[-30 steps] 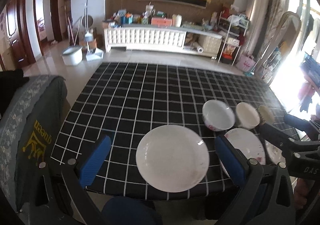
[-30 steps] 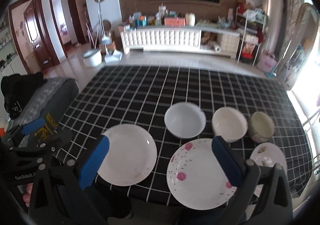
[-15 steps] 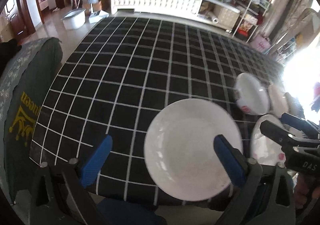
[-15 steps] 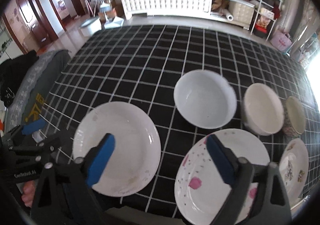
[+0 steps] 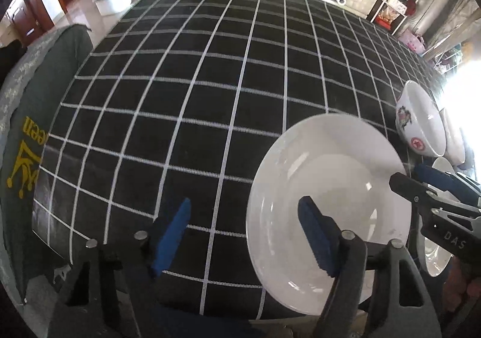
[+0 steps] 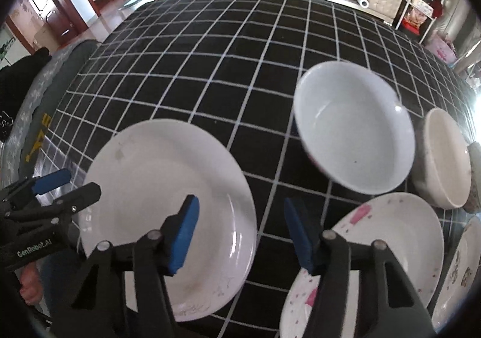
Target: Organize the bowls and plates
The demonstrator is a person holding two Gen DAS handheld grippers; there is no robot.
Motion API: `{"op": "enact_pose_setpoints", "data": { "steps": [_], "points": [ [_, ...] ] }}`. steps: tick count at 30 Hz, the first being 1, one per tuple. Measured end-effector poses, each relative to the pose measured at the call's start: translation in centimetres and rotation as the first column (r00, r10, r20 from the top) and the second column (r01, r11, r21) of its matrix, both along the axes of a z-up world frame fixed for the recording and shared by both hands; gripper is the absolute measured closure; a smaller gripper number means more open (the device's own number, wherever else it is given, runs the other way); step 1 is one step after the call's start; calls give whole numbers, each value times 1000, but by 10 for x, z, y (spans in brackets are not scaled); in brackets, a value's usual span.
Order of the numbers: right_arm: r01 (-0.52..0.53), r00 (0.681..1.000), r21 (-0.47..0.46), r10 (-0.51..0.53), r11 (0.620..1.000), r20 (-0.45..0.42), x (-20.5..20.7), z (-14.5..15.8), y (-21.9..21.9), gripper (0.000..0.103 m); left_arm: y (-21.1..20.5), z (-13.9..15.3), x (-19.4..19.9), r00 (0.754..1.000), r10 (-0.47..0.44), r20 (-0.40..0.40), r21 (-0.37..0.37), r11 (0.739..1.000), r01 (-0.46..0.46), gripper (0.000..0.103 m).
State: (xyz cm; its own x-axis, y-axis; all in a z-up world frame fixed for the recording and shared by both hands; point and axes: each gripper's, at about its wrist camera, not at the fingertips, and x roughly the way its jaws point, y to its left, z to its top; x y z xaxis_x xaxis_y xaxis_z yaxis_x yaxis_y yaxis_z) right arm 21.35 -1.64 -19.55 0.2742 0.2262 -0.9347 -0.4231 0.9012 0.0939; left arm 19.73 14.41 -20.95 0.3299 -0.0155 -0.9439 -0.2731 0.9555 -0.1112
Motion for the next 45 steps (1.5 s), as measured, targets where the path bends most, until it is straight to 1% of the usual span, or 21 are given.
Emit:
{"op": "enact_pose_setpoints", "data": {
  "steps": [2, 3, 4, 5, 7, 8, 9, 10, 12, 15, 17, 21, 22, 23, 26, 31, 34, 37, 40, 42, 45],
  "points": [
    [-4, 1000, -4, 4, 1000, -9, -1, -5, 0, 42, 3, -6, 2, 1000, -4, -14, -9, 1000, 4, 43],
    [-4, 1000, -5, 4, 1000, -10, -1, -6, 0, 45, 2, -10, 2, 1000, -10, -28, -5, 1000, 10, 46],
    [-5, 1000, -5, 5, 1000, -9, -2, -7, -1, 49, 1, -12, 1, 999, -15, -34, 0, 1000, 15, 47],
    [-5, 1000, -10, 5, 1000, -10, 0, -9, -1, 51, 0, -14, 2, 999, -17, -40, 5, 1000, 17, 47],
    [0, 1000, -31, 0, 1000, -20, 0, -12, -3, 60, -4, -18, 2, 998, -31, -45, 0, 1000, 31, 52],
    [0, 1000, -41, -1, 999, -18, -2, -12, -3, 62, -4, -20, 2, 998, -36, -47, -7, 999, 36, 60],
    [0, 1000, -47, 0, 999, -17, -2, -12, -5, 65, -6, -22, 1, 998, -40, -53, -16, 999, 40, 72],
    [2, 1000, -45, -3, 999, -21, -3, -12, -7, 69, -7, -25, 0, 997, -43, -56, -31, 999, 41, 75],
    [9, 999, -22, -10, 1000, -35, -4, -13, -10, 74, -10, -30, -1, 997, -53, -53, -60, 997, 49, 82],
    [30, 998, -13, -30, 999, -46, -5, -12, -16, 74, -18, -33, -1, 997, -59, -52, -44, 997, 57, 82],
    [39, 998, -6, -39, 999, -49, -5, -11, -20, 75, -22, -34, -2, 997, -60, -54, -48, 997, 57, 82],
    [46, 998, -17, -47, 999, -45, -9, -10, -25, 75, -25, -36, -1, 997, -50, -62, -84, 995, 45, 82],
    [46, 998, -17, -47, 999, -45, -9, -10, -25, 75, -17, -33, -9, 997, -48, -60, -87, 995, 43, 82],
    [54, 997, -10, -55, 998, -53, -9, -12, -16, 75, -19, -32, -8, 997, -45, -59, -85, 996, 40, 82],
    [57, 997, -10, -57, 998, -42, -7, -8, -12, 75, -23, -28, -8, 997, -41, -63, -74, 997, 36, 82],
    [53, 998, -6, -53, 999, -44, -2, -7, -15, 75, -24, -28, -2, 998, -35, -61, -67, 997, 31, 82],
    [54, 997, 17, -53, 998, -47, -2, -4, -20, 75, -20, -26, -5, 998, -15, -62, -65, 998, 11, 82],
    [65, 998, 55, -65, 996, 2, -8, 17, -32, 75, -13, -10, -17, 999, 0, -38, -46, 999, -2, 82],
    [79, 996, 89, -82, 993, 34, -14, 40, -48, 75, -15, 9, -25, 1000, 17, -19, -2, 1000, -17, 82],
    [99, 993, 95, -105, 991, 58, -20, 52, -65, 75, -19, 23, -29, 1000, 13, 6, -14, 1000, -13, 82],
    [129, 982, 86, -139, 988, 127, -35, 71, -87, 75, -35, 48, -35, 997, -28, 74, -52, 998, 31, 82]
  ]
}}
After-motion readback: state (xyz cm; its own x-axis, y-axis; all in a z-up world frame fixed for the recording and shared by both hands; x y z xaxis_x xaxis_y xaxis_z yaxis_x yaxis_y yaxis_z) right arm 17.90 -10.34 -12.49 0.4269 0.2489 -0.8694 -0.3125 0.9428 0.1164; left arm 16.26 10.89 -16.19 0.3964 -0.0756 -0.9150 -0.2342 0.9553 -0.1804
